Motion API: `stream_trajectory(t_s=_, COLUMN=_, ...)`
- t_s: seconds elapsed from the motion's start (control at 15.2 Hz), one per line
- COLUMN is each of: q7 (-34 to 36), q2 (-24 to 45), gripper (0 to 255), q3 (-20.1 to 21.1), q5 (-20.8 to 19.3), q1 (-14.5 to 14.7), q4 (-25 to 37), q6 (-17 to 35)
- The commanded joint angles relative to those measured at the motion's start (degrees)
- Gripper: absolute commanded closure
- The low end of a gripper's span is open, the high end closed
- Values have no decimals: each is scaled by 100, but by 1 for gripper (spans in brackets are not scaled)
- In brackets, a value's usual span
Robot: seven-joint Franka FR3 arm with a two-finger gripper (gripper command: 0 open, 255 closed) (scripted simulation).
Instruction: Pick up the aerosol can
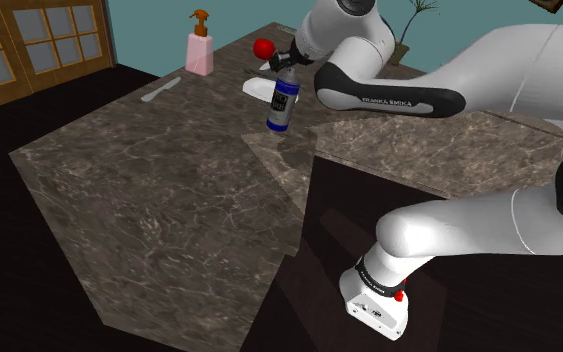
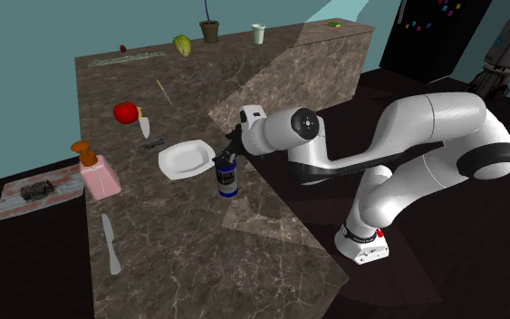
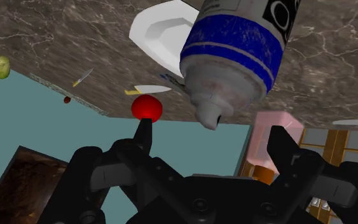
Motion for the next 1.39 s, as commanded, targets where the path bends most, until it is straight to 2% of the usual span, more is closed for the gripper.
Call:
stream_trajectory(t_s=0.0, q7=221, q2=29, gripper=0, q3=115, q5=-143, q1=-128, q4=-93, q6=171)
stream_trajectory(t_s=0.4, q7=500, q2=48, gripper=0, q3=248, q5=-324, q1=-268, q4=-365, q6=460)
stream_trajectory(t_s=0.46, q7=501, q2=33, gripper=255, q3=247, q5=-319, q1=-260, q4=-378, q6=456)
stream_trajectory(t_s=1.06, q7=501, q2=49, gripper=255, q3=249, q5=-325, q1=-269, q4=-365, q6=460)
stream_trajectory(t_s=1.32, q7=254, q2=30, gripper=255, q3=130, q5=-164, q1=-144, q4=-128, q6=207)
